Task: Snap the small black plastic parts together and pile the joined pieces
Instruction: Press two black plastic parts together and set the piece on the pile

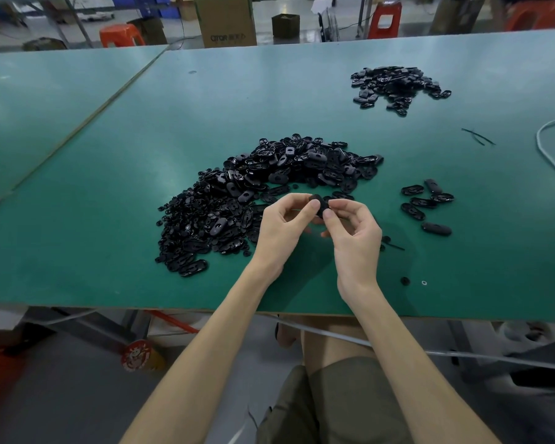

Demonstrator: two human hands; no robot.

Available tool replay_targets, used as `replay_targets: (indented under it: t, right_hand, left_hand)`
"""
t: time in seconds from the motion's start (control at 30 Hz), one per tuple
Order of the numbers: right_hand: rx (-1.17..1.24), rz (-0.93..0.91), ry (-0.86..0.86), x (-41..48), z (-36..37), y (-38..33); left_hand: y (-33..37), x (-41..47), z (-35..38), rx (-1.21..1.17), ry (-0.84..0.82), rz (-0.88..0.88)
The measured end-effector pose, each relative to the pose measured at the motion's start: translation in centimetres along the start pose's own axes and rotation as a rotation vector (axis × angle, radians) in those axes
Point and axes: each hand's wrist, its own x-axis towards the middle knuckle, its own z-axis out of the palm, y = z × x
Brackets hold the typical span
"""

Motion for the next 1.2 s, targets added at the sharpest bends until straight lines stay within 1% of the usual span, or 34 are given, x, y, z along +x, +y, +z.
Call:
replay_targets:
  t: [0.33, 0.77, 1.07, 1.2]
  right_hand:
    - [0.042, -0.002, -0.016, -0.05, 0.00, -0.01]
    - [0.047, -0.012, -0.049, -0.08, -0.05, -0.12]
    - [0.066, 0.003, -0.083, -0.18, -0.14, -0.20]
    - [0.072, 0.001, -0.097, -0.26, -0.15, -0.34]
  left_hand:
    - [-0.16, 0.19, -0.39, -0.071, 0.016, -0.079]
    - [-0.28, 0.25, -0.45, -0.055, -0.003, -0.075]
    - [-0.23, 0.17, -0.43, -0.083, 0.003, -0.073]
    - [0.01, 0.07, -0.42, -0.132, 0.003, -0.091]
